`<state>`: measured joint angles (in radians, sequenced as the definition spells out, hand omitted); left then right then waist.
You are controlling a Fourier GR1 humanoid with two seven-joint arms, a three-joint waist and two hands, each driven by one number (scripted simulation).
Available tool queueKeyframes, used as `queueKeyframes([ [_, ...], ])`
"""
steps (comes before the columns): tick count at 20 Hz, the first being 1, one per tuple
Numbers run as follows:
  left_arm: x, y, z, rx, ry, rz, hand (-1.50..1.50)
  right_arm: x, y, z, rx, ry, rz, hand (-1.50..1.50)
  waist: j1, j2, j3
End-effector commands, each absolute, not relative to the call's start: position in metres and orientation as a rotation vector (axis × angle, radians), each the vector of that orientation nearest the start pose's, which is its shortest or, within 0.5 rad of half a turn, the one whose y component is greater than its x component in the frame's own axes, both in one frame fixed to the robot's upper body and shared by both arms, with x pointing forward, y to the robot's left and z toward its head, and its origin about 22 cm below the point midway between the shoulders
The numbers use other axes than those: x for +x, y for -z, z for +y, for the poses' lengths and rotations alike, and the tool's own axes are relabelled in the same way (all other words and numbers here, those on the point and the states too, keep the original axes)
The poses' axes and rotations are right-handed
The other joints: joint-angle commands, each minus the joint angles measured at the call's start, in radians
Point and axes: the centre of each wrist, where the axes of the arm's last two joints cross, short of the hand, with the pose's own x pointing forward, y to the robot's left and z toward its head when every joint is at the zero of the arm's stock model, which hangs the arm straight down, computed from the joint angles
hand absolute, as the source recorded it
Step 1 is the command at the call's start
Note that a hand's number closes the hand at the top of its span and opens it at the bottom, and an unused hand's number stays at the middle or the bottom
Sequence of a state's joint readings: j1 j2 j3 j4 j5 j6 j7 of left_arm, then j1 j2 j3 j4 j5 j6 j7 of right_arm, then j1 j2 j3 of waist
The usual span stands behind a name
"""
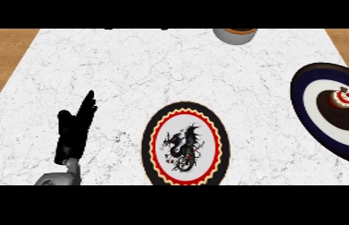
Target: Pick the cupcake from the plate and place it in the plate
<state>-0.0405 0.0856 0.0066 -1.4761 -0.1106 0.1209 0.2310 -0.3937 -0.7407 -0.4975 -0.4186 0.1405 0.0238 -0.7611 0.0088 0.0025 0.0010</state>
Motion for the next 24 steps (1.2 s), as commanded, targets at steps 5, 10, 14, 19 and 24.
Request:
queueKeyframes([
  [5,0.245,0.009,0.262,0.241,0.036,-1.295,0.0,0.219,-0.005,-0.551,-0.887,-0.136,-1.6,-1.5,0.003,0.001,0.001],
  [10,0.251,0.011,0.251,0.254,0.051,-1.281,0.0,0.197,-0.01,-0.568,-0.925,-0.092,-1.573,-1.5,0.006,0.004,0.002],
  [14,0.267,-0.003,0.234,0.24,0.046,-1.306,0.0,0.178,-0.023,-0.586,-0.94,-0.043,-1.595,-1.5,0.002,0.004,0.003],
  [19,0.247,0.016,0.236,0.219,0.015,-1.289,0.0,0.173,-0.019,-0.586,-0.983,-0.006,-1.615,-1.5,0.008,0.005,0.003],
  [24,0.251,-0.001,0.248,0.222,0.032,-1.301,0.0,0.16,-0.018,-0.591,-1.051,0.052,-1.568,-1.5,0.013,0.005,0.005],
])
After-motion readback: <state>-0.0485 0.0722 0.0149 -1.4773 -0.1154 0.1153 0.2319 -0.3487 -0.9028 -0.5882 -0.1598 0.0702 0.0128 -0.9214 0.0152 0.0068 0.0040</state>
